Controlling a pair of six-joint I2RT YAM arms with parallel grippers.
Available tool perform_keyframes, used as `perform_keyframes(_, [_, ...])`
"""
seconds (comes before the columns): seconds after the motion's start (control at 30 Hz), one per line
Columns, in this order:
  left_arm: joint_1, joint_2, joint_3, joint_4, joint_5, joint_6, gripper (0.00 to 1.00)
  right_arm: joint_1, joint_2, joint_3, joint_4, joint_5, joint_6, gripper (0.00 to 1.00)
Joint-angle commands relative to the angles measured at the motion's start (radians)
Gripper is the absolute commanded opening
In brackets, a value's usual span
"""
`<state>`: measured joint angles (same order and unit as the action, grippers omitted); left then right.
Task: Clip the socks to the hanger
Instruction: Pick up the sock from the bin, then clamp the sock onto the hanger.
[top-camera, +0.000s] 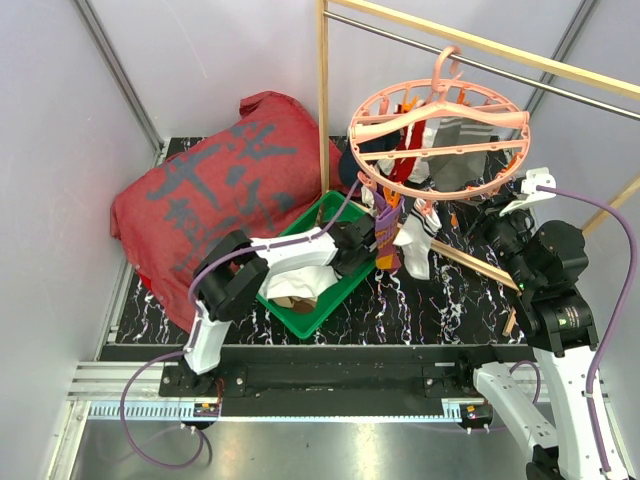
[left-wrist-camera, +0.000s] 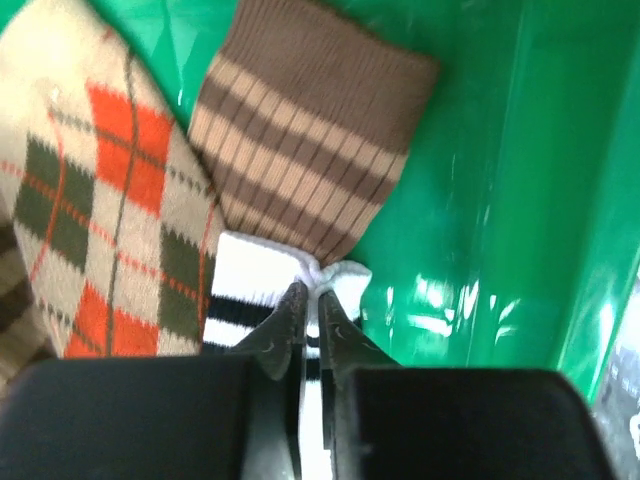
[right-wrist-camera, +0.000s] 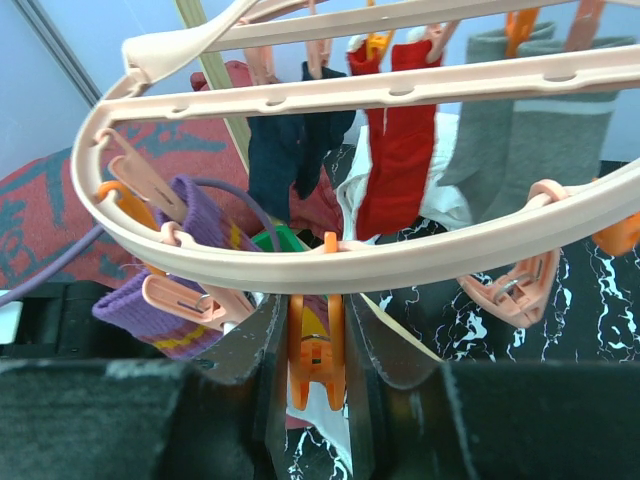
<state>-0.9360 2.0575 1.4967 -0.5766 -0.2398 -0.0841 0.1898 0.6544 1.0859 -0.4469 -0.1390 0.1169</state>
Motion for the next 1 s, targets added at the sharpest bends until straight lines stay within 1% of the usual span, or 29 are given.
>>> perform_keyframes(0.0, [0.008, -0.138, -0.042, -0.040, 0.011, -0.029, 0.00, 0.000, -0.001, 0.003, 0.037, 0.021, -0.013, 0.12])
perform_keyframes(0.1, [0.008, -0.247, -0.064, -0.029, 0.016, -0.040, 0.00, 0.002, 0.002, 0.006, 0.036, 0.021, -0.016, 0.12])
perform_keyframes(0.37, [0.012, -0.462, -0.139, 0.015, 0.048, -0.075, 0.00, 0.002, 0.001, 0.009, 0.037, 0.021, -0.014, 0.12])
perform_keyframes(0.47, [0.014, -0.563, -0.186, 0.064, 0.048, -0.086, 0.00, 0.002, 0.002, 0.012, 0.036, 0.019, -0.010, 0.12])
perform_keyframes(0.5, [0.014, -0.626, -0.205, 0.087, 0.043, -0.094, 0.00, 0.002, 0.004, 0.014, 0.037, 0.019, -0.010, 0.12])
perform_keyframes(0.57, [0.014, -0.698, -0.248, 0.184, 0.048, -0.095, 0.00, 0.002, 0.005, 0.019, 0.037, 0.018, -0.008, 0.12])
perform_keyframes(0.6, [0.014, -0.777, -0.298, 0.225, 0.056, -0.100, 0.00, 0.002, 0.010, 0.019, 0.039, 0.016, -0.006, 0.12])
perform_keyframes(0.63, [0.013, -0.818, -0.321, 0.313, 0.066, -0.101, 0.00, 0.002, 0.011, 0.022, 0.037, 0.015, -0.006, 0.12])
perform_keyframes(0.7, [0.011, -0.920, -0.380, 0.400, 0.112, -0.103, 0.00, 0.003, 0.017, 0.025, 0.039, 0.010, -0.002, 0.12])
perform_keyframes(0.73, [0.009, -0.947, -0.391, 0.467, 0.126, -0.102, 0.00, 0.002, 0.019, 0.028, 0.037, 0.009, -0.002, 0.12])
perform_keyframes(0.77, [0.003, -0.971, -0.401, 0.490, 0.146, -0.098, 0.00, 0.002, 0.021, 0.029, 0.039, 0.006, 0.003, 0.12])
perform_keyframes(0.87, [-0.007, -1.034, -0.392, 0.538, 0.193, -0.082, 0.00, 0.002, 0.030, 0.035, 0.042, 0.003, 0.009, 0.12])
perform_keyframes(0.97, [-0.024, -1.050, -0.363, 0.569, 0.235, -0.085, 0.00, 0.002, 0.037, 0.046, 0.040, -0.001, 0.009, 0.12])
